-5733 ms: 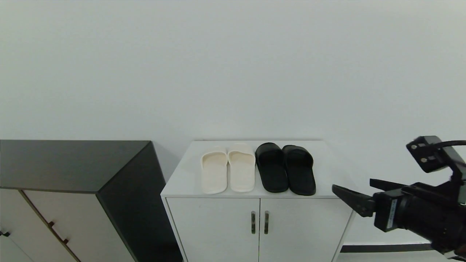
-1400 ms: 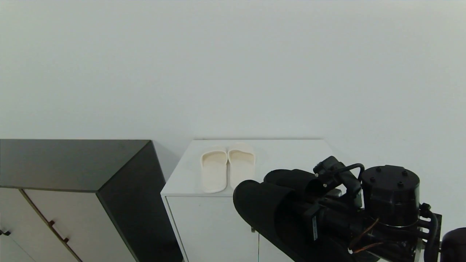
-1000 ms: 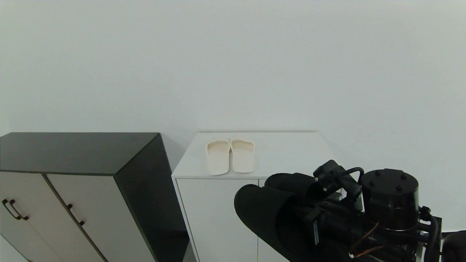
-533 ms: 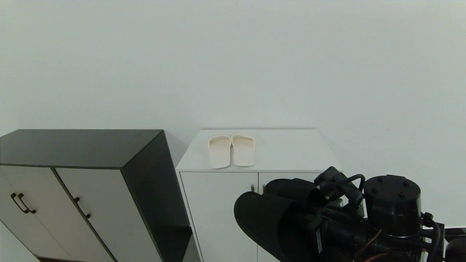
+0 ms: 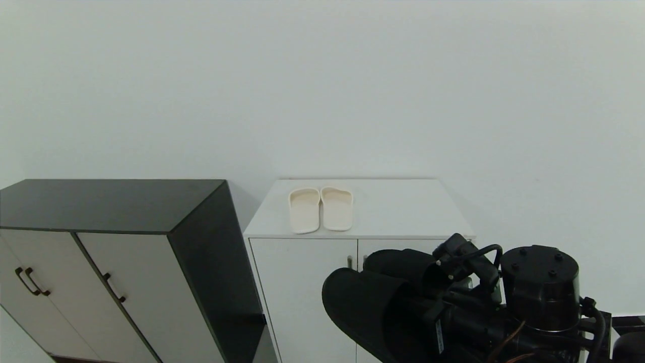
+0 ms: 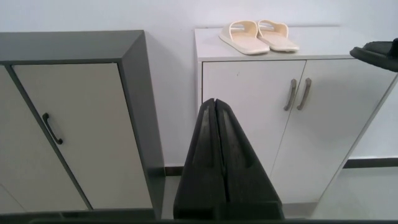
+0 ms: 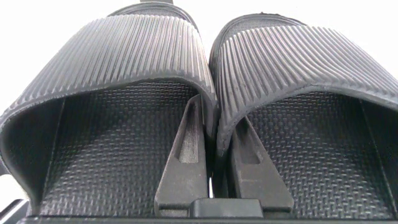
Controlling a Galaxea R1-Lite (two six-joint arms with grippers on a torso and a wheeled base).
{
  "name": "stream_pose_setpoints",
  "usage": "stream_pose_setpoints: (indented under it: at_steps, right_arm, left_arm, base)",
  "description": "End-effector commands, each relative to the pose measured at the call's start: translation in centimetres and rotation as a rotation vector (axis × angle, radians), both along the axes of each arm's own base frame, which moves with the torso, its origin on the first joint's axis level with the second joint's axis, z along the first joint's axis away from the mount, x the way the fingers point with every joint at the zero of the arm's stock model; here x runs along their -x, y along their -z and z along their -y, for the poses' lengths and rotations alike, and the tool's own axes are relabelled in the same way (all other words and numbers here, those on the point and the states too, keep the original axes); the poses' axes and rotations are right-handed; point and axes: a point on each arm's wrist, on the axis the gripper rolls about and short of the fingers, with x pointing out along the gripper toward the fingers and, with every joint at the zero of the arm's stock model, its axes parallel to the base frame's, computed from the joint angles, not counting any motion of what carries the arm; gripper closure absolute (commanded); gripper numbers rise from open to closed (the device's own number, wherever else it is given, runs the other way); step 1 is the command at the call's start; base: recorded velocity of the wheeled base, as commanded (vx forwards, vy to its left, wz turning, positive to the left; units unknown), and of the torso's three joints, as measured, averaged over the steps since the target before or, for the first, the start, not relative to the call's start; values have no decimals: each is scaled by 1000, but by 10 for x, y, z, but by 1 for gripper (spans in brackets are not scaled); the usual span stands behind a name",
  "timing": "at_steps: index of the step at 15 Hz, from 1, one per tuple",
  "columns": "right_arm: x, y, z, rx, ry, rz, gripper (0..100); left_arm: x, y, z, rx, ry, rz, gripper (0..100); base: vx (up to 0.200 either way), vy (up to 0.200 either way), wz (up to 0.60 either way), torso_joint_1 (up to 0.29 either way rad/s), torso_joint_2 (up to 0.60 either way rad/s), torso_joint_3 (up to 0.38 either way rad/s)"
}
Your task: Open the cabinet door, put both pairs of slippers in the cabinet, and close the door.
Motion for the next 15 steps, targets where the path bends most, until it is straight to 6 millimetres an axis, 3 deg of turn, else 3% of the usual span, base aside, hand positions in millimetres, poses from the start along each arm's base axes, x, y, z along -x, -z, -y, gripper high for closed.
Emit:
stream_pose_setpoints:
  at_steps: [1,8,9,15]
  right_arm:
    - [0,3,0,8,0,-8,100]
    - [0,3,0,6,-9,-10,100]
    - [0,3,0,6,-9,-10,100]
    - [0,6,0,13,-9,-18,100]
  left_arm:
    - [0,0,0,0,0,0,100]
    - [0,0,0,-3,0,1,100]
    - [0,0,0,-3,2,1,0]
    - [0,0,0,-2,-1,0,0]
  base:
    - [0,0,0,0,0,0]
    - [0,0,0,-104,243,129]
    - [0,0,0,-168,408,217]
    - [0,0,0,-219,514,295]
